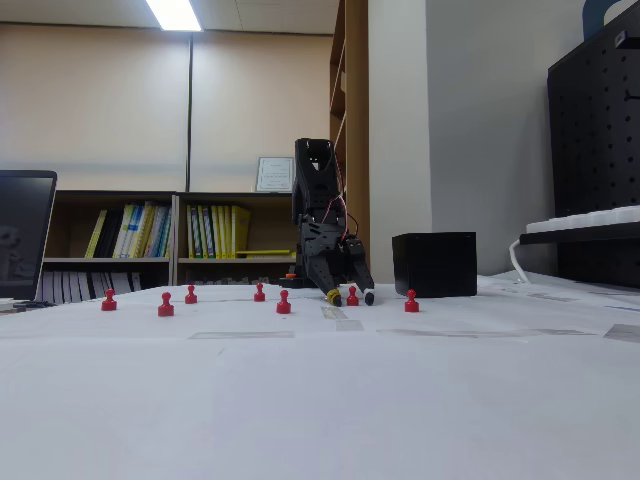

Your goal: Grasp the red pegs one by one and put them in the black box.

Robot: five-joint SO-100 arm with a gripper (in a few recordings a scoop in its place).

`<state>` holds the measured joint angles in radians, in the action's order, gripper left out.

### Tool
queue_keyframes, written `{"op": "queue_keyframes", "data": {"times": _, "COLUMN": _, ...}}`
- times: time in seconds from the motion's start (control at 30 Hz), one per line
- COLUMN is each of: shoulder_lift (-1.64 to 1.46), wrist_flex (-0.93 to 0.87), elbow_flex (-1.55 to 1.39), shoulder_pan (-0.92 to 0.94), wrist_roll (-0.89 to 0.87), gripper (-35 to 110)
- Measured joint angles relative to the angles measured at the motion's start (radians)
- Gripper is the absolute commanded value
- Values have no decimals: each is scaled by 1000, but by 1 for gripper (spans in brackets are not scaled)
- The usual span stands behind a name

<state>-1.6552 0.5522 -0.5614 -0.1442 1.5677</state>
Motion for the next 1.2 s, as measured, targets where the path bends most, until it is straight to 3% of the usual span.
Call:
{"op": "queue_keyframes", "data": {"times": 0.43, "shoulder_lift": 0, "wrist_flex": 2, "elbow_flex": 2, "shoulder_pan": -14, "wrist_roll": 5, "gripper": 0}}
{"op": "queue_keyframes", "data": {"times": 0.87, "shoulder_lift": 35, "wrist_flex": -25, "elbow_flex": 23, "shoulder_pan": -14, "wrist_roll": 38, "gripper": 0}}
{"op": "queue_keyframes", "data": {"times": 1.03, "shoulder_lift": 206, "wrist_flex": -327, "elbow_flex": -11, "shoulder_pan": -14, "wrist_roll": 118, "gripper": 0}}
{"op": "queue_keyframes", "data": {"times": 1.2, "shoulder_lift": 377, "wrist_flex": -900, "elbow_flex": -288, "shoulder_pan": -43, "wrist_roll": 270, "gripper": 0}}
